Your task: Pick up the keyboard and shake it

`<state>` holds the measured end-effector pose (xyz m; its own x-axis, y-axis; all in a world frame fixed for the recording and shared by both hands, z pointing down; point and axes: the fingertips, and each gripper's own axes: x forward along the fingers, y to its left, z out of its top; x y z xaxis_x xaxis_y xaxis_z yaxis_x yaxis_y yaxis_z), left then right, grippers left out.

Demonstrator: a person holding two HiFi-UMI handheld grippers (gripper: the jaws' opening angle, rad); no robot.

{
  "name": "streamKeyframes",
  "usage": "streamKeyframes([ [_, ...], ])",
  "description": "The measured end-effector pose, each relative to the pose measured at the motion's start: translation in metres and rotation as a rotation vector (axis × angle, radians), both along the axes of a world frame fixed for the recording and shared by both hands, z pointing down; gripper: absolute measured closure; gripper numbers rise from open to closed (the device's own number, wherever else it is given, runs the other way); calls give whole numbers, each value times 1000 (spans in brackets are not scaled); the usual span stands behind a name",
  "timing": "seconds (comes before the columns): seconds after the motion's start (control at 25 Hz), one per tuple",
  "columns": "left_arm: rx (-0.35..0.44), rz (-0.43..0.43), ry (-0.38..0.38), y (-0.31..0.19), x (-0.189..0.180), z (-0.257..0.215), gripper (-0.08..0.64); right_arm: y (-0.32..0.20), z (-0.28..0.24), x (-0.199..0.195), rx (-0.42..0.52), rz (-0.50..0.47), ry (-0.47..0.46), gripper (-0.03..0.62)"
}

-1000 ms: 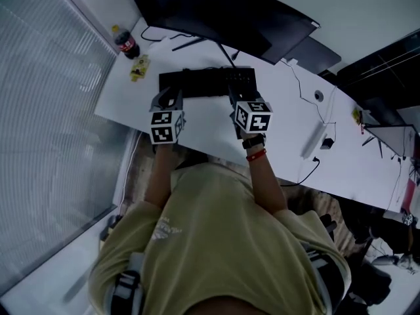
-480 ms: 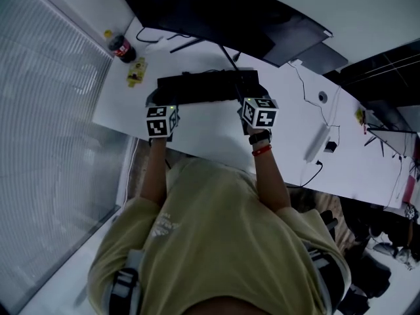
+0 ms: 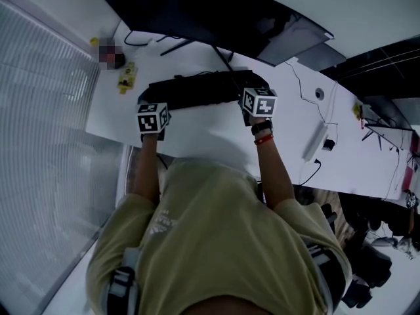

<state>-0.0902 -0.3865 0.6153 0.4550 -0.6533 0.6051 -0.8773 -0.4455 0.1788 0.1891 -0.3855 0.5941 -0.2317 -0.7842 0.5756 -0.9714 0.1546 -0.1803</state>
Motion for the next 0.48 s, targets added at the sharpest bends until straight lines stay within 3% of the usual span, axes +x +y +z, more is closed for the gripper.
streamKeyframes([
  [0.48,-105,-34,-3,-28,-27,43,205,-19,49,33,-95,-23,40,250],
])
